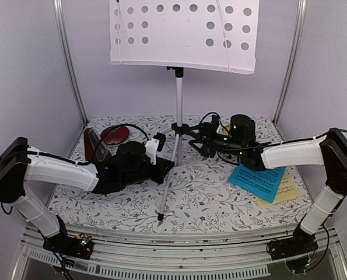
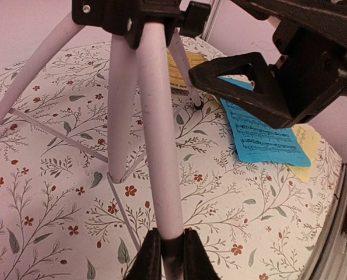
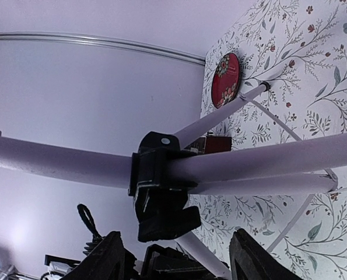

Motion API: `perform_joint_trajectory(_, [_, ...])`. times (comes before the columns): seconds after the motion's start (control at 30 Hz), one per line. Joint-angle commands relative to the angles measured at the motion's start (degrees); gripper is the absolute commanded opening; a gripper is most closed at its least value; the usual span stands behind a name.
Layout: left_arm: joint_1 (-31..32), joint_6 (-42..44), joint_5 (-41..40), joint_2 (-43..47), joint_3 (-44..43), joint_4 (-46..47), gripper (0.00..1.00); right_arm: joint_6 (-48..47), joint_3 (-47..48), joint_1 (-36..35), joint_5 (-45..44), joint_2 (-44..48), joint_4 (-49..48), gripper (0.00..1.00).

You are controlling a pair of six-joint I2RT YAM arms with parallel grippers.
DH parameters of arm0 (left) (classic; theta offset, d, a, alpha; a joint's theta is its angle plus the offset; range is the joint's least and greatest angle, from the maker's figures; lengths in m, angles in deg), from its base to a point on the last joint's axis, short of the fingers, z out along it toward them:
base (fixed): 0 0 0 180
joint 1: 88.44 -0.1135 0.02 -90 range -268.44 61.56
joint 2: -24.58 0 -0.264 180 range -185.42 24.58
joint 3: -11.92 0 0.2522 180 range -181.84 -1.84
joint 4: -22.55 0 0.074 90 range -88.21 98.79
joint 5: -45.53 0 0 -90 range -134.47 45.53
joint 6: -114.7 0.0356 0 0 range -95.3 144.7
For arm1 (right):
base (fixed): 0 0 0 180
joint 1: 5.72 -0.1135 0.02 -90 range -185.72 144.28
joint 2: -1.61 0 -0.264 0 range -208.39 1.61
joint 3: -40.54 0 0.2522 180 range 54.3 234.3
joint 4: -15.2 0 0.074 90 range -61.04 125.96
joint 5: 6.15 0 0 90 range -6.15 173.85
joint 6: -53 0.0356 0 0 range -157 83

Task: Pack up the instrument practice props

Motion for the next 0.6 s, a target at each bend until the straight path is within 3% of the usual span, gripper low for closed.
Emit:
perform_joint_trajectory(0.0, [0.02, 3.04, 1.63, 0.57, -0.47, -3.94, 0.0, 2.98, 2.36, 0.12, -0.11, -1.75, -3.41, 0.6])
perform_joint_trajectory(0.2, [-0.01, 2.95, 1.58, 0.48, -0.25, -3.91, 0.0, 2.41, 2.88, 0.16, -1.67, -1.76, -3.27, 0.52])
perform_joint_trajectory(0.37, [0.04, 3.33, 1.73, 0.15, -0.63, -3.91, 0.0, 1.86, 3.59, 0.16, -1.21, -2.72, -3.39, 0.33])
perform_joint_trajectory(0.57, [0.13, 3.3, 1.85, -0.39, -0.96, -3.96, 0.0, 0.79, 3.8, 0.16, -1.56, -2.45, -3.31, 0.22])
